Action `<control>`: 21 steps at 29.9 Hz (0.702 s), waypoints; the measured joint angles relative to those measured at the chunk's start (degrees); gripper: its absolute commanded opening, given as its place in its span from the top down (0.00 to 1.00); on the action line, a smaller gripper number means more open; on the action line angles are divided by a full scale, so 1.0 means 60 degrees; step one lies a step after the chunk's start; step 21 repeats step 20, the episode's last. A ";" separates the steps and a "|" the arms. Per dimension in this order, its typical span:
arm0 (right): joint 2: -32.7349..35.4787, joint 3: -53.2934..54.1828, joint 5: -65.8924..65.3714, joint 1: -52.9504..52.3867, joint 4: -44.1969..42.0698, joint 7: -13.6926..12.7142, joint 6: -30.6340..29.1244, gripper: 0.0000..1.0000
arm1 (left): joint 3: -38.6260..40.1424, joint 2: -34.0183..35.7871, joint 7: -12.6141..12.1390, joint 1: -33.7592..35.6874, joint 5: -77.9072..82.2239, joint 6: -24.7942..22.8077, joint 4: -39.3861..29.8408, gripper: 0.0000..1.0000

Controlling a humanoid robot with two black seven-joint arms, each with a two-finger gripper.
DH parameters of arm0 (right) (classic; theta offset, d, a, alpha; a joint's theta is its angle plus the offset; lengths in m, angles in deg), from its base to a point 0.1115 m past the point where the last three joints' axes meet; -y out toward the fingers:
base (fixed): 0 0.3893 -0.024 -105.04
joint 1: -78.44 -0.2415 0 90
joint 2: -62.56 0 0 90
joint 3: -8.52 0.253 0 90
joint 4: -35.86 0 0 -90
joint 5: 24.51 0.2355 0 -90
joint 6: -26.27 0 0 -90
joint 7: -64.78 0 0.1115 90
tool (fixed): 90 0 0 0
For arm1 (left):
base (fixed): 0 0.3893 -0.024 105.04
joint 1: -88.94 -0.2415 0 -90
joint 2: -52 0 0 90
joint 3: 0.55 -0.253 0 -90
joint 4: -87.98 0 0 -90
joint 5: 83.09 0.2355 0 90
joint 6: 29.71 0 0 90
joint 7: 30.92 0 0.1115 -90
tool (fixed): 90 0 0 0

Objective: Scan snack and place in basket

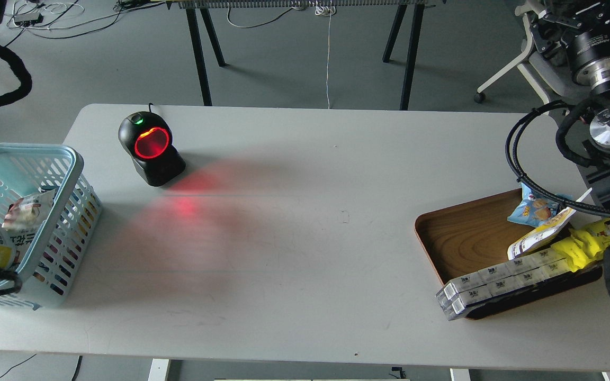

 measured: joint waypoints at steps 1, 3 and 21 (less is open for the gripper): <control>-0.0007 0.0132 0.0000 0.0003 -0.0011 -0.0016 0.0000 0.00 | 0.0003 -0.0145 -0.0014 0.0005 -0.0115 0.0000 0.0031 0.00; -0.0013 0.0316 0.0000 0.0006 -0.0021 -0.0039 0.0000 0.00 | 0.0014 -0.0415 -0.0022 0.0005 -0.0369 0.0000 0.0100 0.00; -0.0868 0.0282 -0.0003 0.0095 -0.0065 -0.0106 0.0000 0.00 | 0.0016 -0.1787 0.0006 -0.0732 -0.1445 0.0000 0.0058 0.00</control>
